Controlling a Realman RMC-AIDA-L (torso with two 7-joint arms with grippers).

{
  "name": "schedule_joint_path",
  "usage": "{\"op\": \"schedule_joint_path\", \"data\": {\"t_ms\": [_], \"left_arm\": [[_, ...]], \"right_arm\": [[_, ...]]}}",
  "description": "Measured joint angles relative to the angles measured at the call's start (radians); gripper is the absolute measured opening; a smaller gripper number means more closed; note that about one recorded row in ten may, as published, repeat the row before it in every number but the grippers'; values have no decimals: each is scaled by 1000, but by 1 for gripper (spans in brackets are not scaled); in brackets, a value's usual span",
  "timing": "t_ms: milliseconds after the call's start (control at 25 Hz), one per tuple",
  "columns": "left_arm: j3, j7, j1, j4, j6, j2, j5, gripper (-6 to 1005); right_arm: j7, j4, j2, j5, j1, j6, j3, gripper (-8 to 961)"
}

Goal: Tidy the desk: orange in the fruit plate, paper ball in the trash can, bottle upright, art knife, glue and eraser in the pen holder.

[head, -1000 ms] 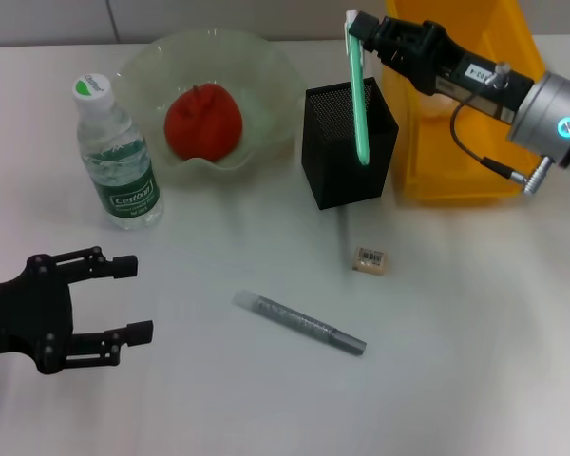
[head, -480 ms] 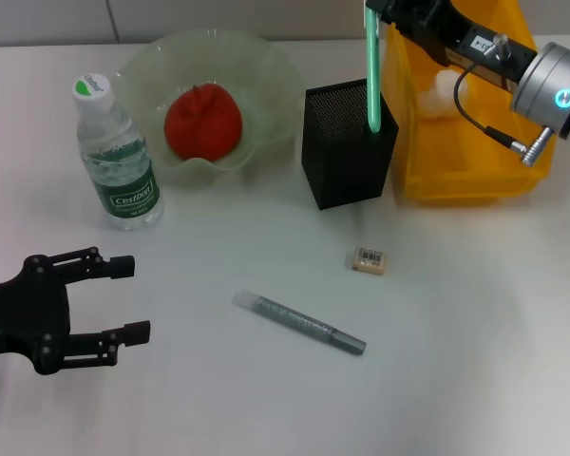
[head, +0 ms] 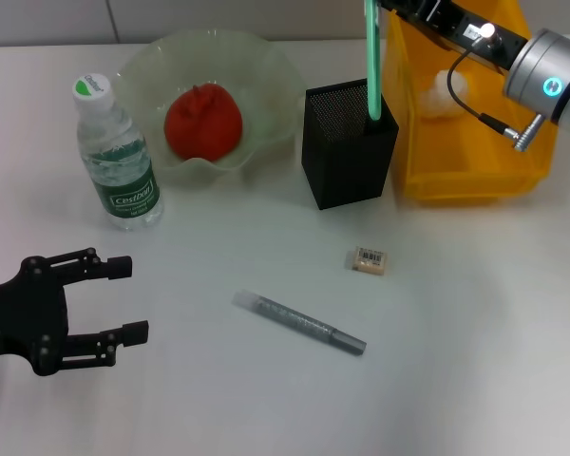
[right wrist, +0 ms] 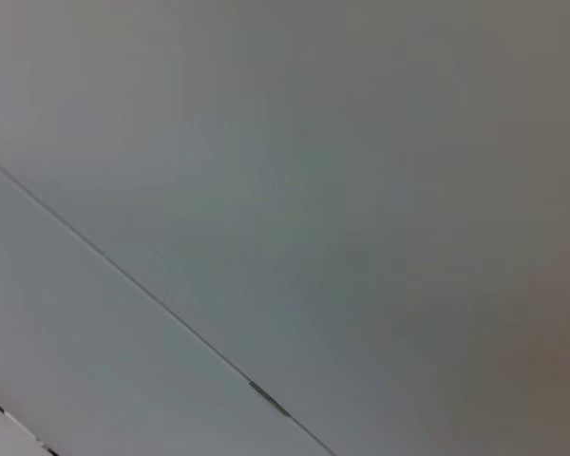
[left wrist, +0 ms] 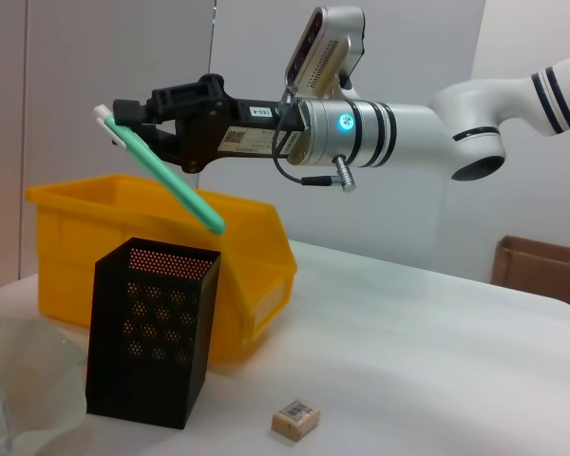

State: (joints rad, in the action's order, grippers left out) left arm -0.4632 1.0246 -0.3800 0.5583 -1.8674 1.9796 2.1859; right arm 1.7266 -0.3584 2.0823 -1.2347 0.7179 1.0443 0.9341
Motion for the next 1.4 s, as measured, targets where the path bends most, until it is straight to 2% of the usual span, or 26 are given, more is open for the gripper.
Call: {"op": "schedule_joint_path", "data": {"t_ms": [320,1400], "left_arm": [[0,0,5,0,-2,1,0,798],[2,0,-4,0,-2,1,-20,798]], "right_arm": [[-180,32,4,51,22,-12,12,264],[-565,84,9,51,46,-4,12,293]]}}
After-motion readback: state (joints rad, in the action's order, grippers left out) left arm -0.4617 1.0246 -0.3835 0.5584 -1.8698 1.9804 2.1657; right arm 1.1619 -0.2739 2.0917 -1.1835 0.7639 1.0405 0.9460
